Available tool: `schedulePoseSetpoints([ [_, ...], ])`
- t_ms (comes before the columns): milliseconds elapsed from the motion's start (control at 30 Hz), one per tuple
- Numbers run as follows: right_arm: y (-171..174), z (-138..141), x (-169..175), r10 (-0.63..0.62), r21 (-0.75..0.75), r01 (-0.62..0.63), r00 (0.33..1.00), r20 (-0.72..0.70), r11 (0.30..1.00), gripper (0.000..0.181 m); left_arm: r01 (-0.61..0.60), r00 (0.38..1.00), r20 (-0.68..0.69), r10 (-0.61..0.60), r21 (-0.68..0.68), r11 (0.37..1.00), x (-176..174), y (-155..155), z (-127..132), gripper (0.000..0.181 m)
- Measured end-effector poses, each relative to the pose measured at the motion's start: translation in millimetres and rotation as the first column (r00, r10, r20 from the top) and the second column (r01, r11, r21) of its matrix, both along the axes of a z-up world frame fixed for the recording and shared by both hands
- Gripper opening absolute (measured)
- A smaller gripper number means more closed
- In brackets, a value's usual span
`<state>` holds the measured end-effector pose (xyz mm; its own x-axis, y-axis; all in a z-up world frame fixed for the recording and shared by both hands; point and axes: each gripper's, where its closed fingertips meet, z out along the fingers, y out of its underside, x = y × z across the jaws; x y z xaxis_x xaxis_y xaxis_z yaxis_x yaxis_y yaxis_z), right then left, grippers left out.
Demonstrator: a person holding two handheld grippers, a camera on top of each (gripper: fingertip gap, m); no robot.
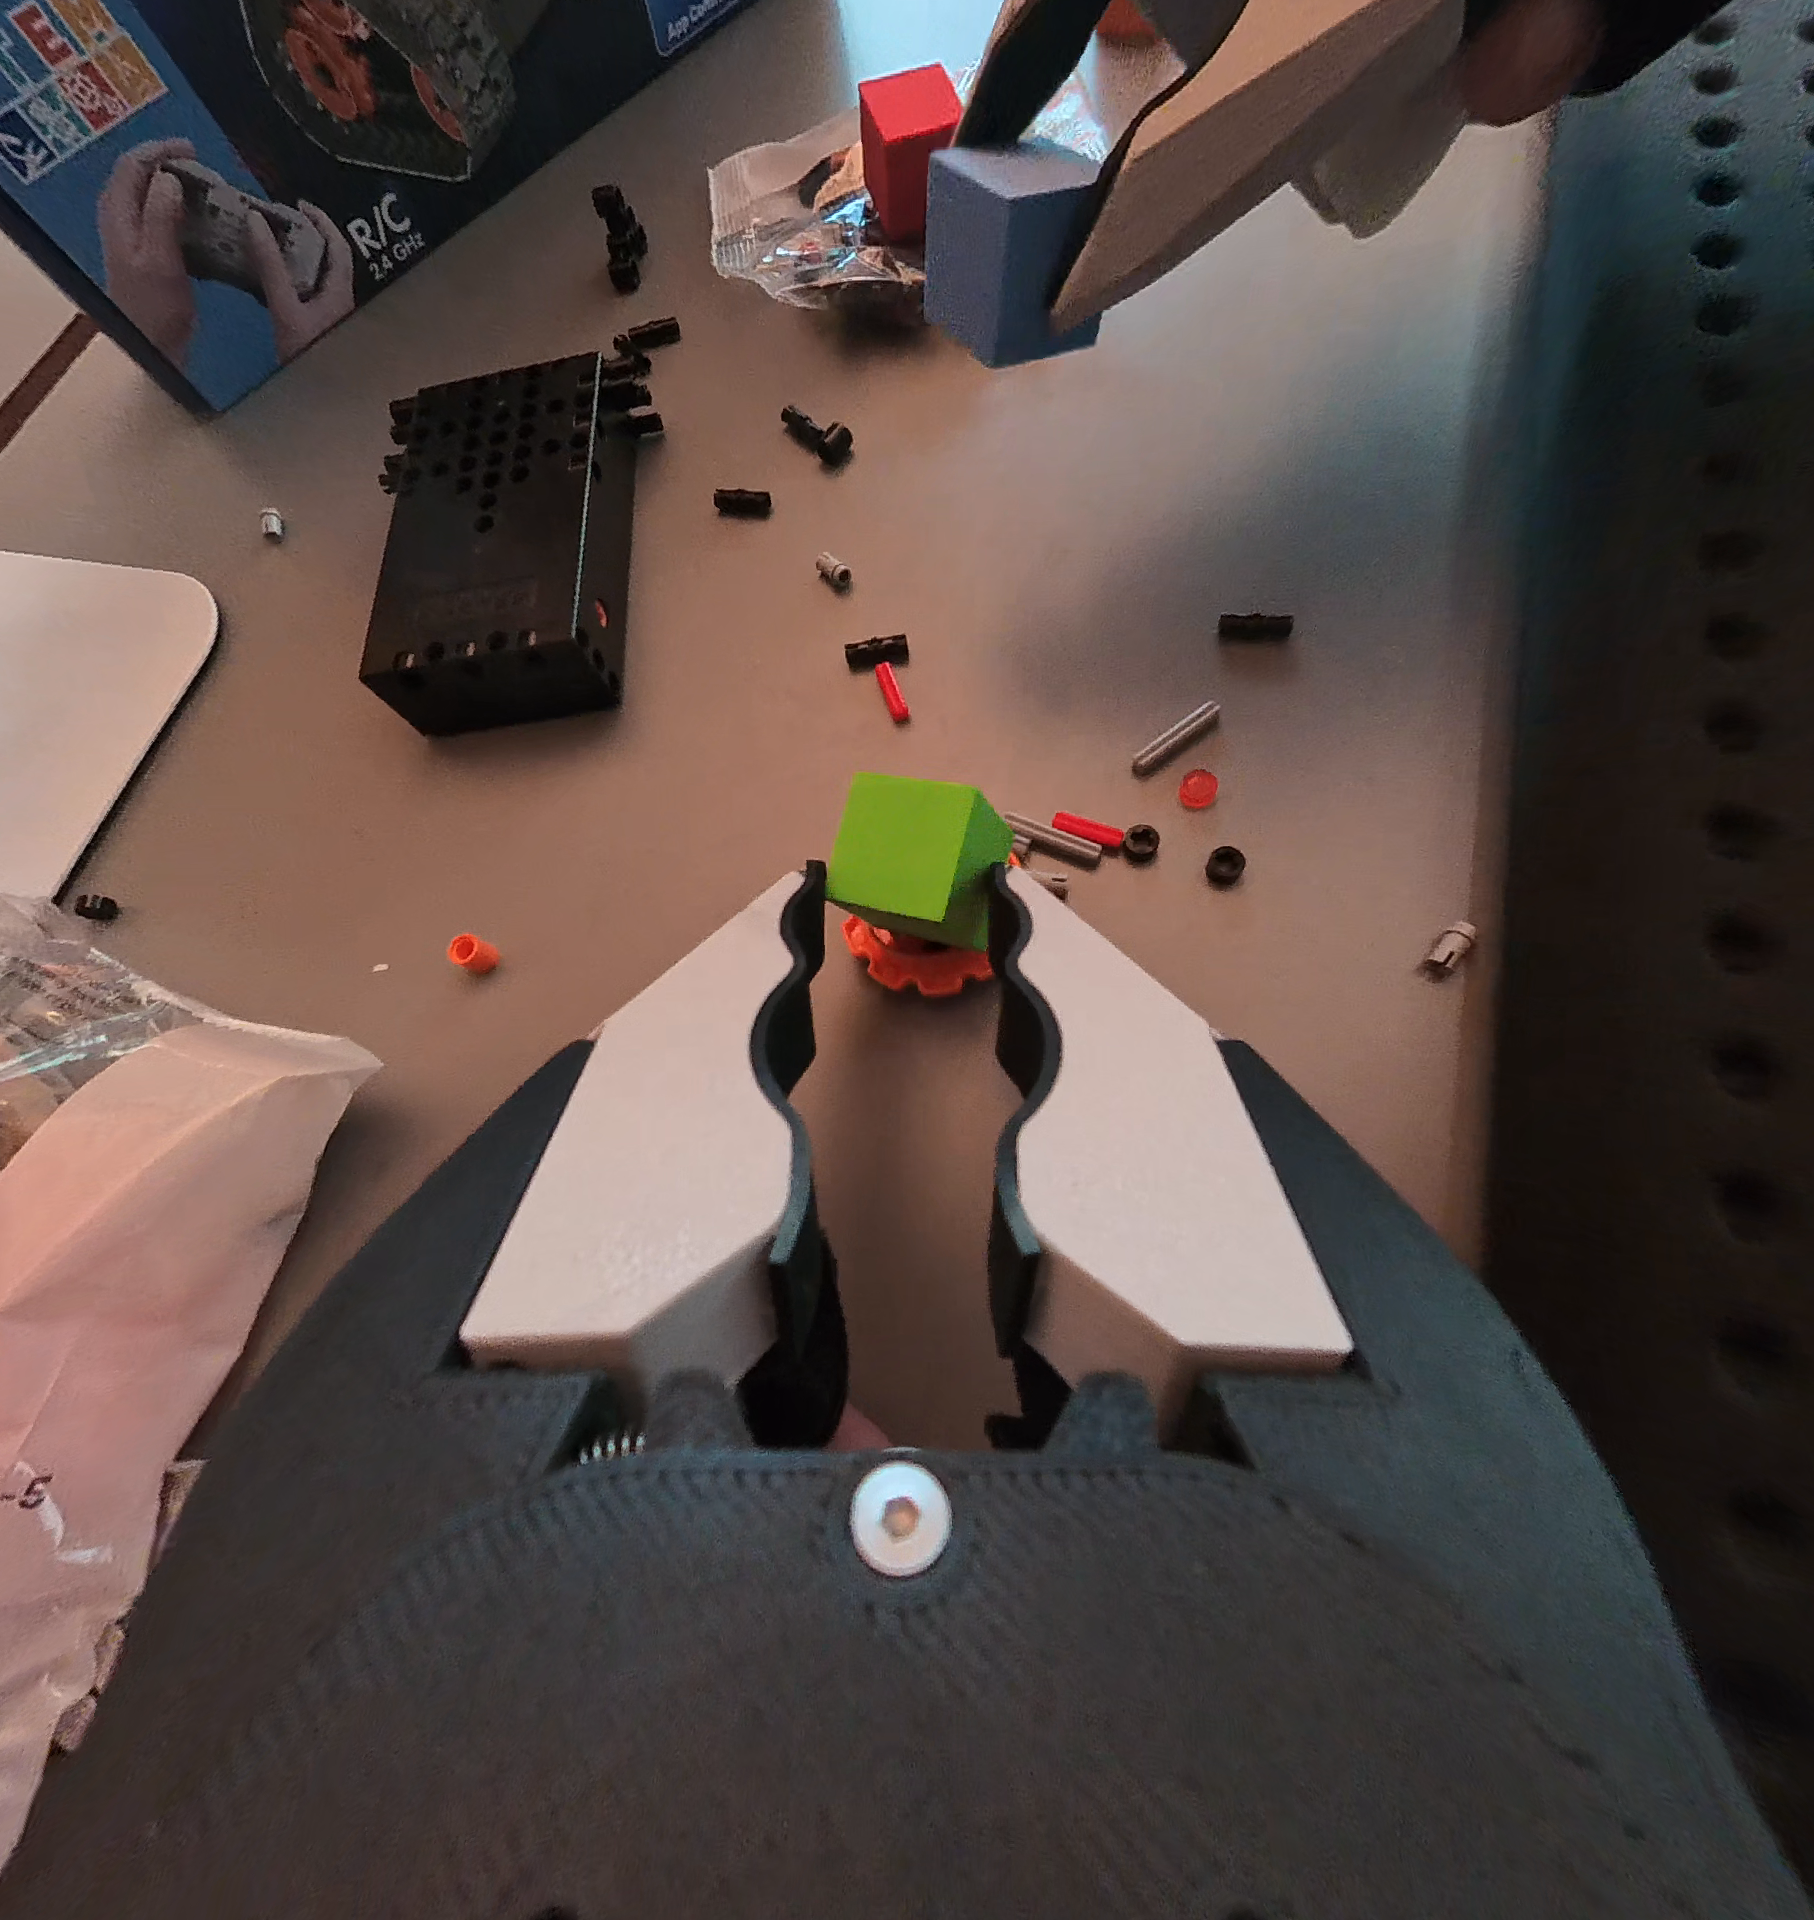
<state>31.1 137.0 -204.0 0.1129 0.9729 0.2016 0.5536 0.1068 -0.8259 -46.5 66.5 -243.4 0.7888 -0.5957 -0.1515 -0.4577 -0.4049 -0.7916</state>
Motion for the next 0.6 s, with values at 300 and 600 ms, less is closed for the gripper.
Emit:
schedulePoseSetpoints([
  [300, 5.3, 2.4, 2.0, -0.015, -0.063, 0.009, 0.995, -0.094, 0.998, 0.028, -0.008, 0.995, -0.094, 0.015, 0.082, 0.997, -7.2, 1.1, 12.4, 0.029],
  [600, 3.0, -3.9, 1.0, -0.007, -0.052, 0.002, 0.997, -0.08, 0.999, 0.028, 0.023, 0.99, -0.138, -0.016, 0.051, 0.998, -1.7, -0.8, 1.9, 0.03],
])
